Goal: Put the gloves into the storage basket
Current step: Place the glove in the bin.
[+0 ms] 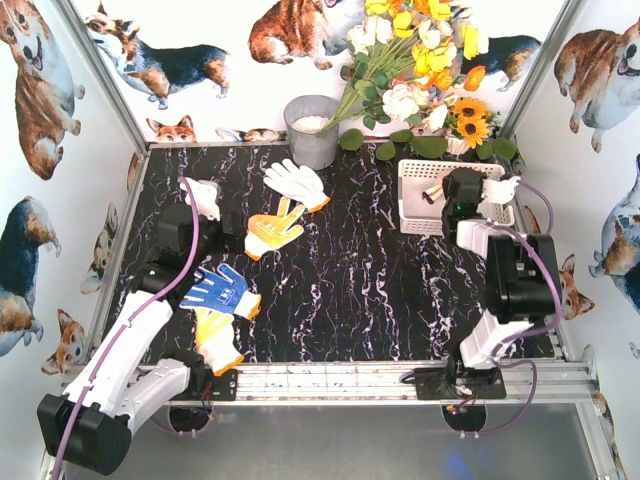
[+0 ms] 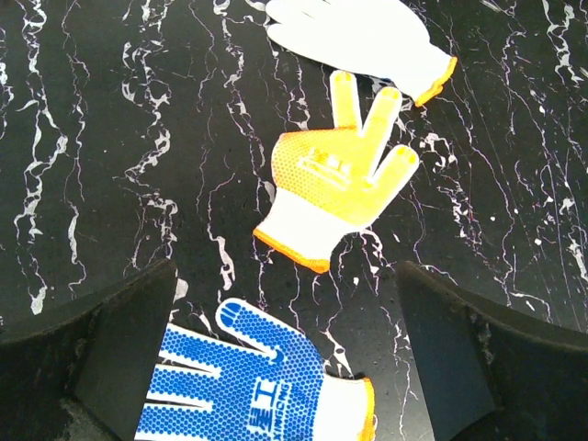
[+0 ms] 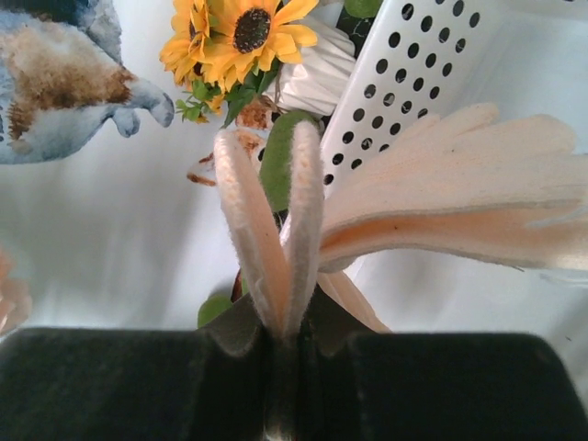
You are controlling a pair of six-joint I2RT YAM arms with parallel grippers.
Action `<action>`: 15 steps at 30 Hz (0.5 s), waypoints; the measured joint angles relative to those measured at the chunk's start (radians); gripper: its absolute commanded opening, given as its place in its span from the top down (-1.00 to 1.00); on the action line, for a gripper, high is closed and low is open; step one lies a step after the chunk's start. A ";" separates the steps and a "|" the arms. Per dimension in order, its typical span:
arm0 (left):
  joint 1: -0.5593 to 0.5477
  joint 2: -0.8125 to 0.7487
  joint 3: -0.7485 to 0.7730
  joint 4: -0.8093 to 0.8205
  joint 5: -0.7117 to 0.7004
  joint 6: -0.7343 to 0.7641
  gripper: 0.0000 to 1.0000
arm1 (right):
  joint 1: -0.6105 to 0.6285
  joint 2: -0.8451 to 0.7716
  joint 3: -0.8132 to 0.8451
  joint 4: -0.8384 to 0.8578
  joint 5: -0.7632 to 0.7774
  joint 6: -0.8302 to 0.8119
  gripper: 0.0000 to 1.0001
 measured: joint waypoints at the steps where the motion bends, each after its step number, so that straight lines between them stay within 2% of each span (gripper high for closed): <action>1: 0.000 0.000 0.000 0.000 -0.001 0.002 -0.99 | 0.000 0.019 0.009 0.014 0.003 0.010 1.00; 8: 0.000 0.003 0.000 0.000 -0.008 0.011 -0.99 | -0.002 0.159 0.060 0.071 0.000 0.066 1.00; 15: 0.000 0.005 0.000 0.000 -0.011 0.019 -0.99 | 0.003 0.200 0.064 0.004 0.000 0.117 1.00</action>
